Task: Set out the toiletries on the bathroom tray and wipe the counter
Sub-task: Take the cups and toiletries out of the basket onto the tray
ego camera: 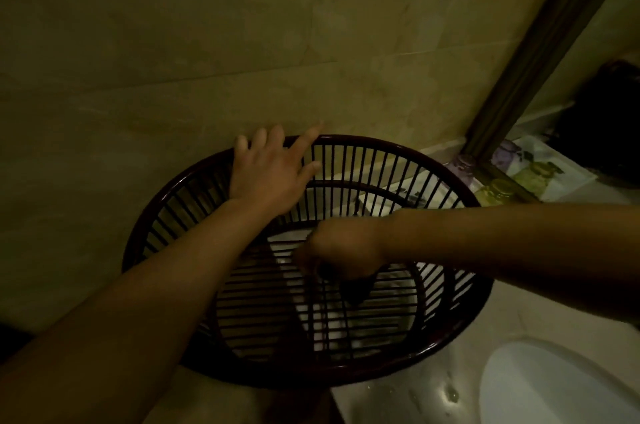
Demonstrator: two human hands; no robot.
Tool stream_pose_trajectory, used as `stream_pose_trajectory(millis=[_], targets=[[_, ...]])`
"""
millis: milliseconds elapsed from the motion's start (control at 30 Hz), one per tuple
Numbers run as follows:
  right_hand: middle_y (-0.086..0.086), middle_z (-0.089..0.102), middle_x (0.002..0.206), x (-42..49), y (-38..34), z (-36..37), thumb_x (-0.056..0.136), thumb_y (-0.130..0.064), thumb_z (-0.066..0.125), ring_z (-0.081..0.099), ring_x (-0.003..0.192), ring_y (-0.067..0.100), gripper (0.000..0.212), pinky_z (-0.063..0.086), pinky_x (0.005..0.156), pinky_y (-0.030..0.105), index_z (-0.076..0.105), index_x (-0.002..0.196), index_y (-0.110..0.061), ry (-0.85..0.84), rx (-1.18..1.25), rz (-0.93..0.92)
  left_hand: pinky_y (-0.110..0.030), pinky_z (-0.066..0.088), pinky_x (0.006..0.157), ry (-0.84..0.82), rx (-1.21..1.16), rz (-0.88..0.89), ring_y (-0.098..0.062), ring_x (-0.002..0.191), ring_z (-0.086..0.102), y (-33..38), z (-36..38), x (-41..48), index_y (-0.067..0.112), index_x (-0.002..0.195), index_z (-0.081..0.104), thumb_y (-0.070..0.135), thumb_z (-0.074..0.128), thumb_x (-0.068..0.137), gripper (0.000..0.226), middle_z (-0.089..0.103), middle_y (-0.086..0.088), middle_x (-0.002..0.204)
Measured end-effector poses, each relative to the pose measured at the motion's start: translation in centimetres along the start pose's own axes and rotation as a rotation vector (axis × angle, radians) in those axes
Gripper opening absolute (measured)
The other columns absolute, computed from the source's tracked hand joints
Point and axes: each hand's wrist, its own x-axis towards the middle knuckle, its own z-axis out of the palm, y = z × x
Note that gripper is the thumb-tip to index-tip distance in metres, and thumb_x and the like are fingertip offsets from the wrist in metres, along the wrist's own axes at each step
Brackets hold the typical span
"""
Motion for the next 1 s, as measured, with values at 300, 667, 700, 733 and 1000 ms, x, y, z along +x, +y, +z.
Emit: stream_pose_trajectory(millis=[300,667,700,733,1000], targets=[[-0.001,0.07,0.104,-15.7,6.2,-4.4,0.065,-0.005,0.083,0.071,0.096,0.016,0.046,0.058,0.079,0.025,0.065,0.106,-0.017,0.764,0.921,0.036,-0.052,0.033,0.092,0.006,0.032,0.018,-0.033,0.104,0.045,-0.1,-0.1,0.1,0.044,0.151,0.012,0.063,0.023,0.095,0.06,0.052,-0.015,0.114],[0.007,0.071,0.103,-11.8,21.6,8.3,0.073,-0.003,0.08,0.068,0.085,0.017,0.045,0.058,0.072,0.029,0.067,0.116,-0.01,0.89,0.786,0.853,-0.049,0.036,0.079,0.042,0.07,0.028,-0.035,0.089,0.047,-0.1,0.2,0.3,0.039,0.149,0.024,0.06,0.03,0.094,0.059,0.052,-0.016,0.1],[0.01,0.071,0.104,-10.9,22.7,9.9,0.073,-0.002,0.08,0.068,0.082,0.019,0.045,0.059,0.071,0.032,0.067,0.116,-0.007,0.847,0.78,0.911,-0.048,0.035,0.078,0.045,0.07,0.029,-0.035,0.088,0.046,-0.2,0.4,0.3,0.039,0.149,0.024,0.06,0.031,0.094,0.059,0.052,-0.016,0.099],[0.012,0.07,0.106,-10.0,23.7,11.3,0.074,-0.001,0.08,0.069,0.08,0.021,0.046,0.06,0.069,0.034,0.065,0.118,-0.004,0.812,0.813,0.962,-0.048,0.035,0.078,0.05,0.071,0.03,-0.034,0.088,0.046,-0.2,0.5,0.3,0.039,0.15,0.024,0.059,0.032,0.095,0.059,0.052,-0.016,0.099],[0.011,0.069,0.105,-6.8,27.5,17.4,0.075,-0.02,0.08,0.064,0.09,0.024,0.035,0.053,0.075,0.03,0.067,0.107,-0.014,0.727,0.806,1.087,-0.045,0.03,0.072,0.074,0.095,0.04,-0.031,0.081,0.041,-0.1,0.6,0.2,0.037,0.151,0.025,0.062,0.024,0.094,0.063,0.049,-0.015,0.092]])
